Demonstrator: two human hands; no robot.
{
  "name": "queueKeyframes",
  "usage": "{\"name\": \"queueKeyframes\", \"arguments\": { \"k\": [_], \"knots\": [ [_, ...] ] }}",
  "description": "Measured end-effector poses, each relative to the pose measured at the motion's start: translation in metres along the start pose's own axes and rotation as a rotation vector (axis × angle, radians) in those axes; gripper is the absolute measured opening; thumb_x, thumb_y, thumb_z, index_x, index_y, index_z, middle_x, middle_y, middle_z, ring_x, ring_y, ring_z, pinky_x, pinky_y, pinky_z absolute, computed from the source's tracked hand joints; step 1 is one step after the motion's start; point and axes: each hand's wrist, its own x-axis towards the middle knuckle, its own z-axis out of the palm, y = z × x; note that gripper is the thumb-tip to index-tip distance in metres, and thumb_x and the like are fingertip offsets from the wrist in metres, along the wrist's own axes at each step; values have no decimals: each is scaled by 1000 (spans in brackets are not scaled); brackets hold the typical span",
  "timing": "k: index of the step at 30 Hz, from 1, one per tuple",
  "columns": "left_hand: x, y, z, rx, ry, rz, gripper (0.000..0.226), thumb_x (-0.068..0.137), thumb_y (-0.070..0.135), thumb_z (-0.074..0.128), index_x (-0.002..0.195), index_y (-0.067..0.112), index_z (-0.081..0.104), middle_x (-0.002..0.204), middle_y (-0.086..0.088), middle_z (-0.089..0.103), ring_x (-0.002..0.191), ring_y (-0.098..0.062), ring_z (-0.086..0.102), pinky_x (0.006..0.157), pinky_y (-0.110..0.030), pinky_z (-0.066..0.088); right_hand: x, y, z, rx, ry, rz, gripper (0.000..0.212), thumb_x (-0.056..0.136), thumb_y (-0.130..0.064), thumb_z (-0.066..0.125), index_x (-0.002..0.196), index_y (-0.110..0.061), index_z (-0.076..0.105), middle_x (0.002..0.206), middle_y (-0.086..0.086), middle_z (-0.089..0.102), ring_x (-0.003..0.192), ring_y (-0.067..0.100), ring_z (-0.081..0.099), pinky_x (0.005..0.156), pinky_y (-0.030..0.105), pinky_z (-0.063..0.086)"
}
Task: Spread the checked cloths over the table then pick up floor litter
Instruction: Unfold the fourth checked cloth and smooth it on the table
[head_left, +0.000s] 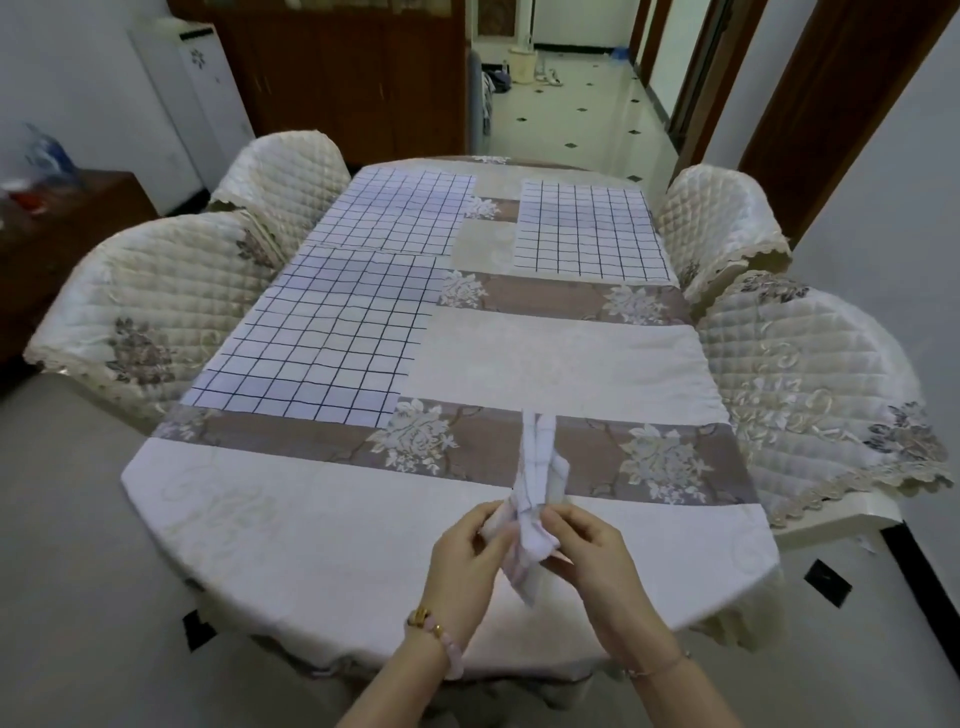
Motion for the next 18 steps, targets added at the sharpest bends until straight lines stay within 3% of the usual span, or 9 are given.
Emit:
{"name": "queueKeyframes", "arguments": {
  "k": [2, 4, 8, 13, 16, 18],
  "knots": [
    [4, -5, -14, 0, 114, -14, 15, 89, 16, 59, 79, 20, 69, 77, -4, 70, 76, -19, 64, 77, -52, 54, 2, -1, 0, 9, 0, -5, 19, 93, -12, 54, 94, -3, 70, 90, 5, 73, 85, 13, 68, 73, 24, 56],
    [11, -8, -30, -31, 215, -20, 17, 89, 12, 59, 74, 16, 66, 71, -9, 64, 71, -18, 57, 71, -51, 54, 5, -2, -3, 15, 19, -16, 18, 92, -13, 54, 93, -3, 70, 90, 7, 71, 84, 10, 65, 75, 24, 55],
    [23, -13, -64, -183, 388, -52, 17, 89, 4, 57, 76, 14, 61, 75, -5, 60, 72, -15, 58, 59, -25, 57, 10, 8, -21, 15, 80, -12, 22, 94, -15, 52, 97, -1, 69, 96, 11, 71, 88, 14, 63, 79, 28, 55],
    [41, -43, -97, -176, 357, -209, 12, 91, 8, 55, 81, 9, 62, 81, -12, 63, 71, -18, 61, 55, -19, 57, 20, 45, -29, 40, 98, 306, 22, 94, -15, 52, 96, 1, 67, 91, 12, 69, 74, 17, 63, 65, 24, 54],
    [54, -59, -111, -30, 308, -293, 9, 90, 7, 57, 83, 6, 62, 82, -17, 59, 53, -12, 58, 44, -17, 51, 30, 52, -29, 120, 71, 425, 22, 94, -19, 50, 98, -7, 67, 95, 5, 75, 91, 21, 68, 85, 32, 53],
    [59, -64, -117, 19, 293, -305, 7, 90, 4, 56, 86, 1, 60, 78, -16, 60, 55, -15, 56, 41, -15, 49, 40, 51, -29, 157, 90, 433, 17, 94, -19, 50, 98, -10, 64, 97, 6, 74, 96, 23, 67, 89, 34, 51]
  ]
}}
